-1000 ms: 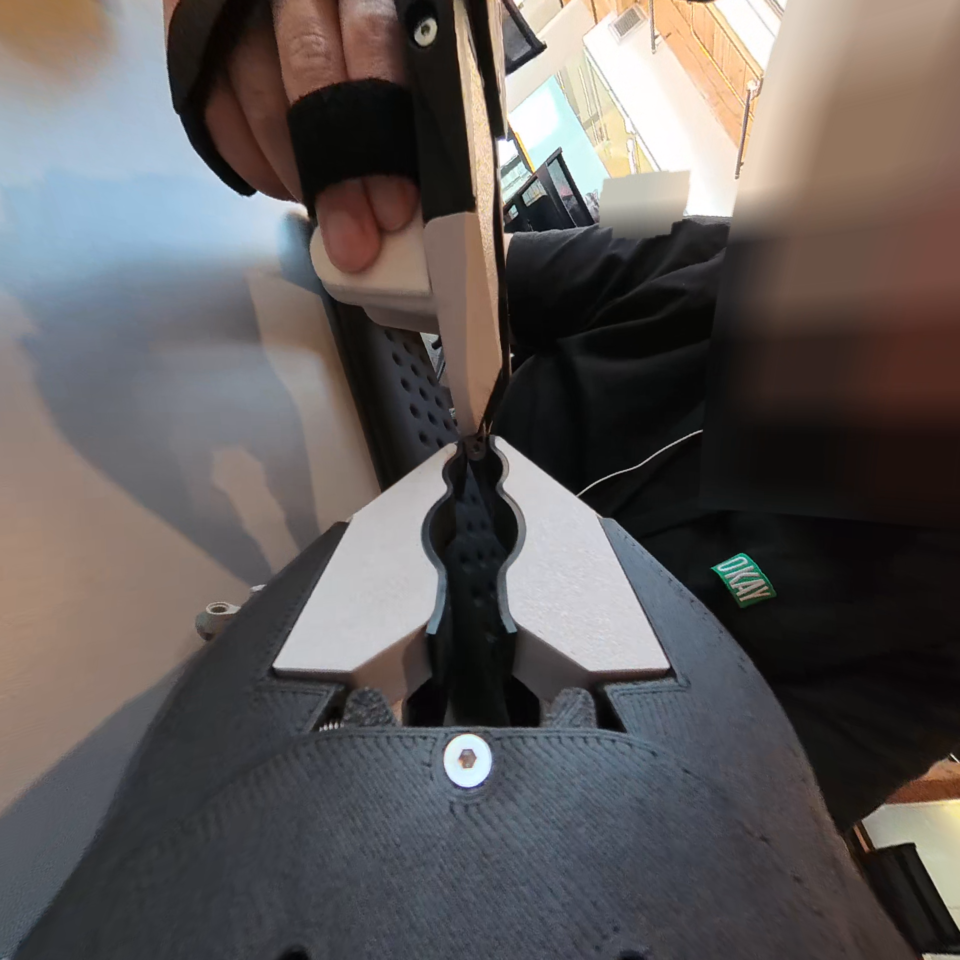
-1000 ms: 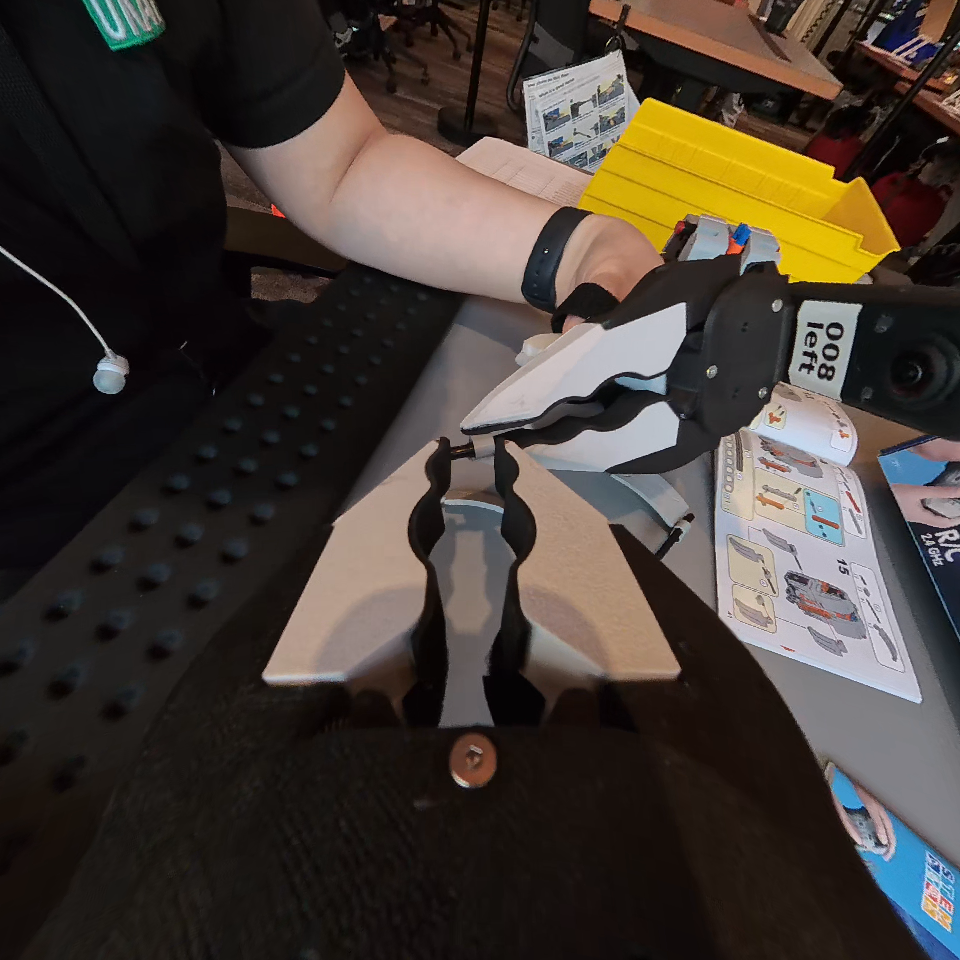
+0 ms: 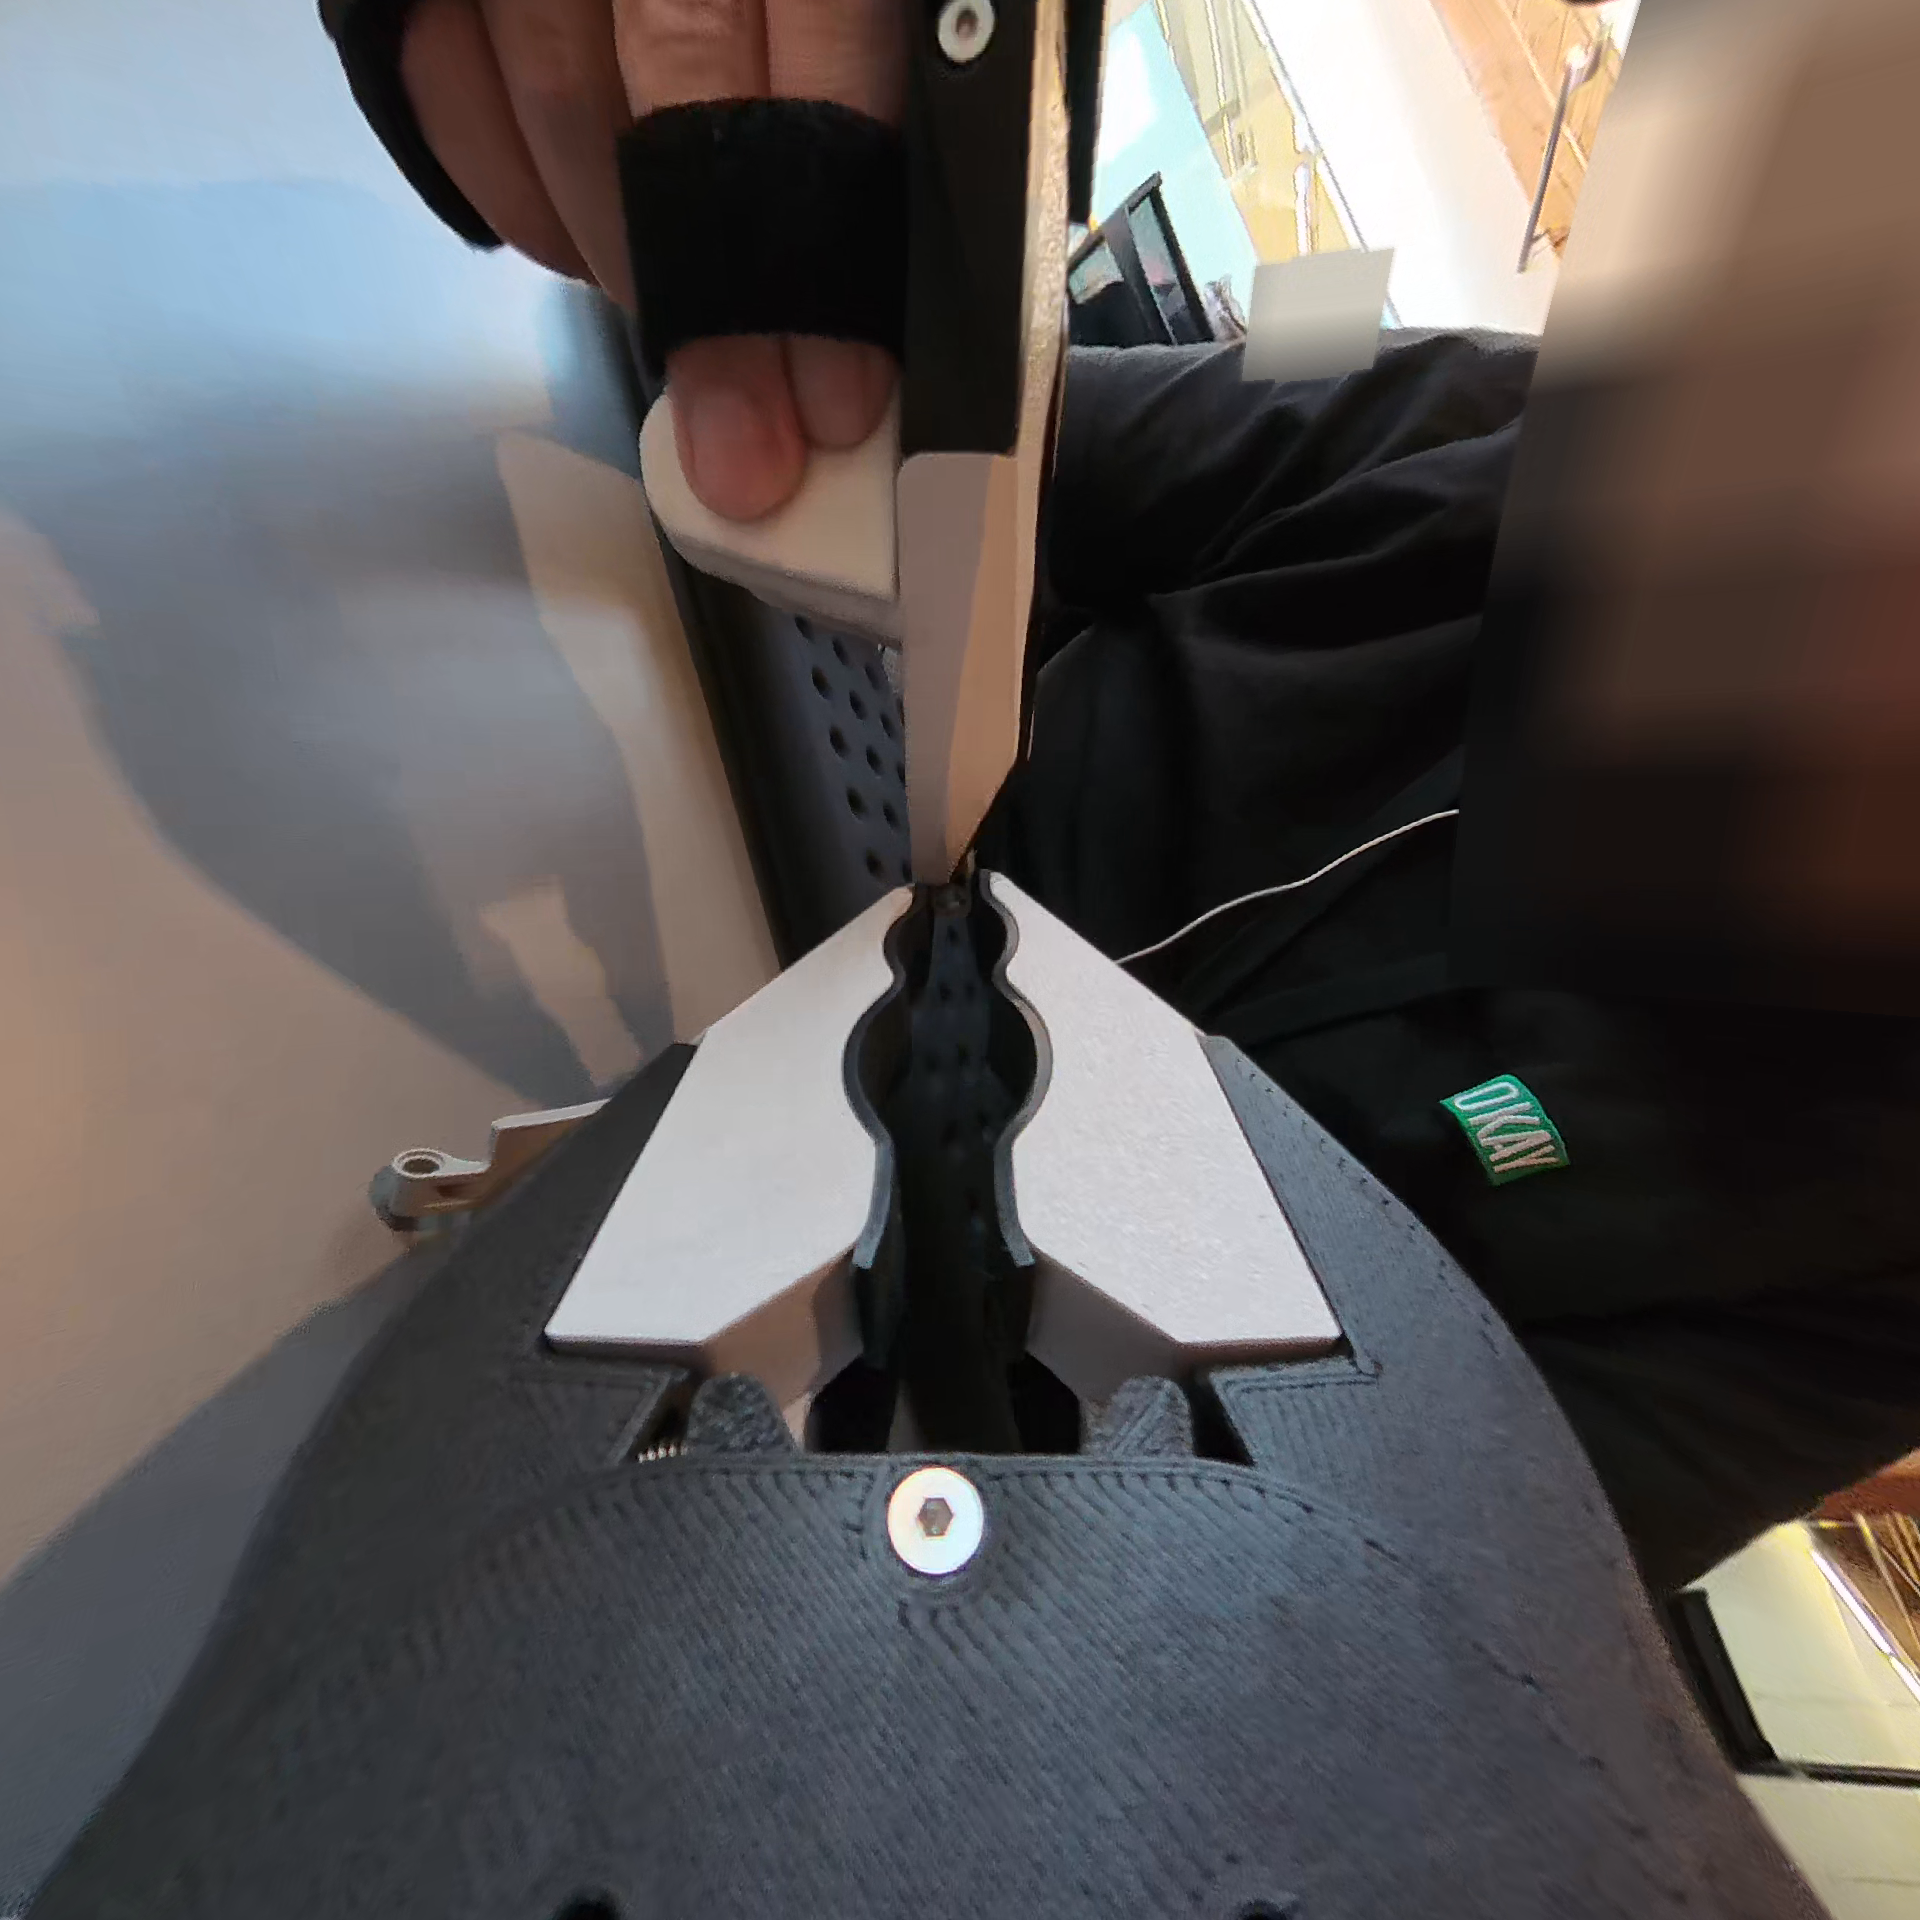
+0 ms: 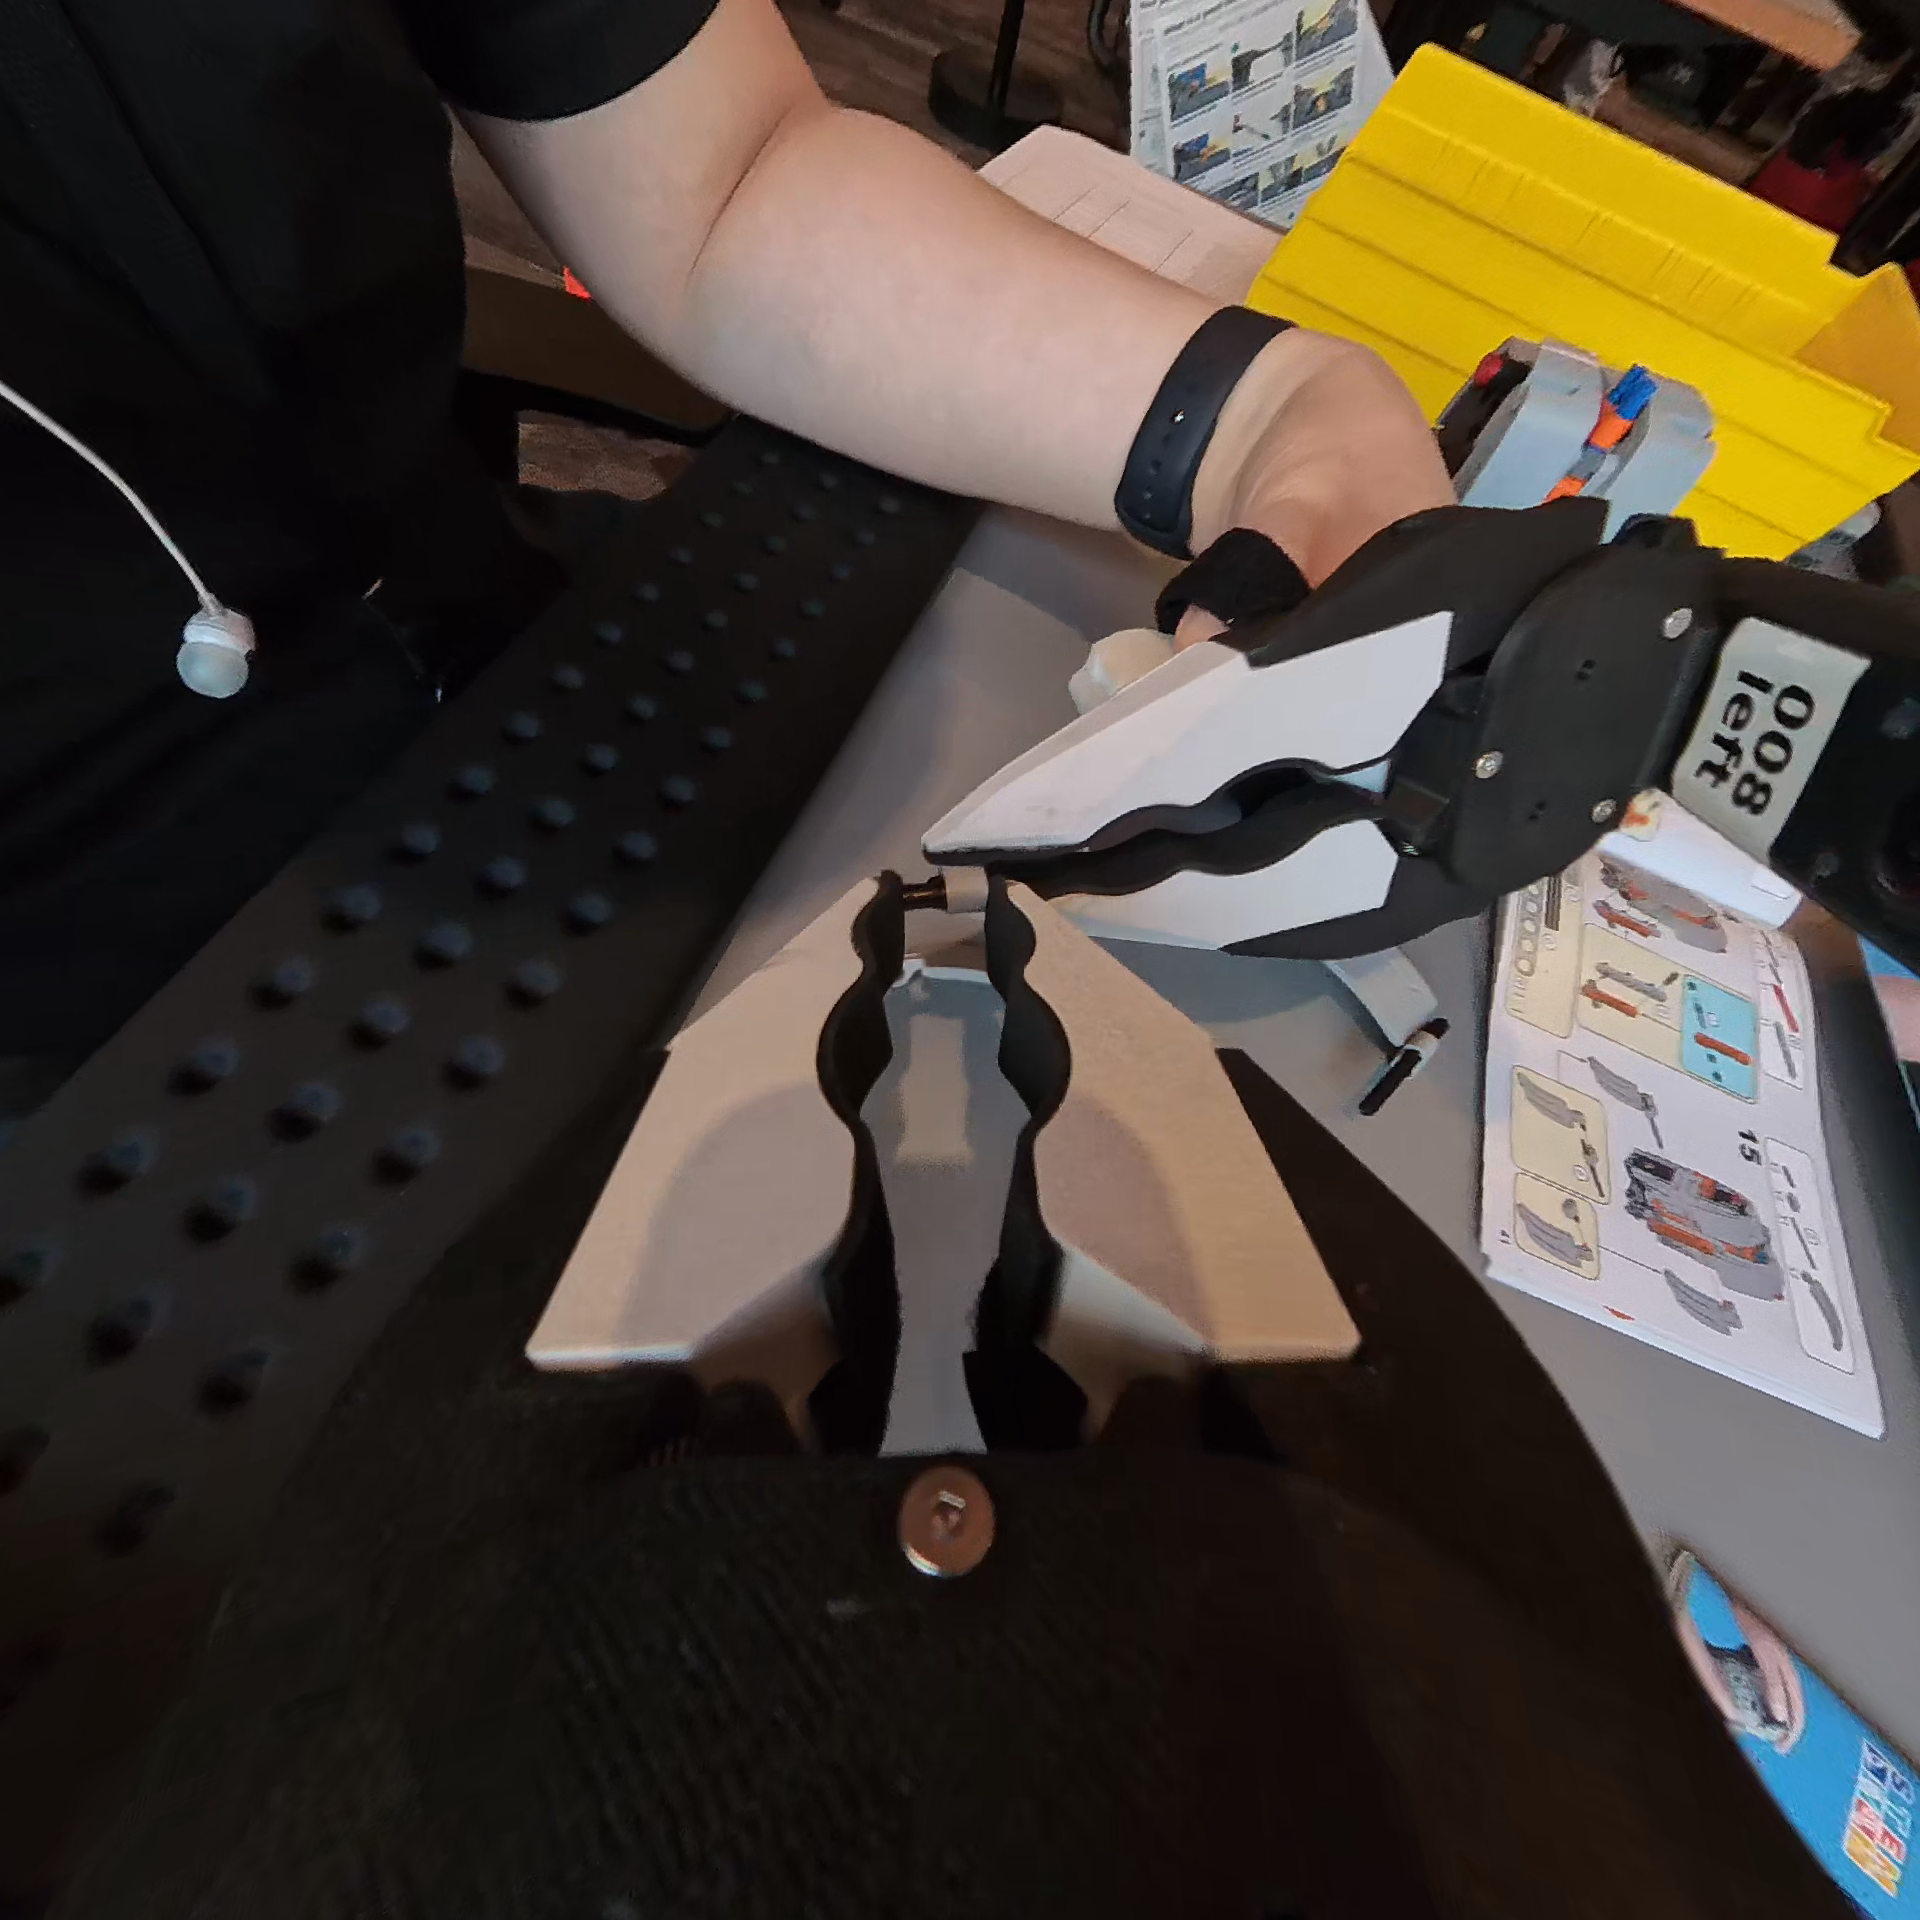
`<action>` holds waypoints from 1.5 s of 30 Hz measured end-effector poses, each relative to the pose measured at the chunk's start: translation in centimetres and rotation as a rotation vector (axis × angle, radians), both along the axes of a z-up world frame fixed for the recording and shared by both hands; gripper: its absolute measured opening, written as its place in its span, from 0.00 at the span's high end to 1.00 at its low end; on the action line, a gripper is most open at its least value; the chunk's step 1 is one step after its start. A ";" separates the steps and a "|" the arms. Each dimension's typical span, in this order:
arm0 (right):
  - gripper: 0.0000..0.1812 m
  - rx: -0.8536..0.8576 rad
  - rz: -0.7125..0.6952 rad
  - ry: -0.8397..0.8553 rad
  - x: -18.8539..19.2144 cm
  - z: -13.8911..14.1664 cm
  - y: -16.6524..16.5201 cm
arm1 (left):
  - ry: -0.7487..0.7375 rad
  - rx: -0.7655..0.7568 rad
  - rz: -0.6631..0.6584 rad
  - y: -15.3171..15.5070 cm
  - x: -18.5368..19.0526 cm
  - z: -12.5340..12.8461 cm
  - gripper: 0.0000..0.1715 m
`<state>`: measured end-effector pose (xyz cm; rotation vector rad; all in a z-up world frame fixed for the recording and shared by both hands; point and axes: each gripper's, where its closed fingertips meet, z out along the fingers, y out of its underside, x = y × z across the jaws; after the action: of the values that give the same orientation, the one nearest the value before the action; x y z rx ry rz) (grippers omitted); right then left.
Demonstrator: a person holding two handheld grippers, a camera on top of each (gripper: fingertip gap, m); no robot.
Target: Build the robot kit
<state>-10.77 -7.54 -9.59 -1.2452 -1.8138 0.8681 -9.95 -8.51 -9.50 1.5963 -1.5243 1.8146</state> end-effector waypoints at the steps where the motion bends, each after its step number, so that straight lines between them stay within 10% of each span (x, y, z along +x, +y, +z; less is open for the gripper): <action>1: 0.92 -0.004 -0.007 0.003 -0.1 0.0 0.1 | 0.002 0.001 0.001 0.1 -0.1 -0.1 0.97; 9: 0.74 -0.002 -0.217 0.088 0.4 0.7 4.4 | -0.024 0.042 0.173 3.5 0.2 0.2 0.97; 23: 0.79 0.264 -0.616 0.193 1.7 1.9 12.4 | -0.126 -0.027 0.783 13.9 1.3 2.2 0.97; 45: 0.93 0.373 -0.696 0.149 1.2 1.6 13.9 | -0.088 -0.067 0.782 13.8 2.1 1.2 0.97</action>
<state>-9.55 6.33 -8.03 -1.3792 -1.2099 0.2108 -7.83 5.27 -8.31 2.3053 -0.8898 2.2893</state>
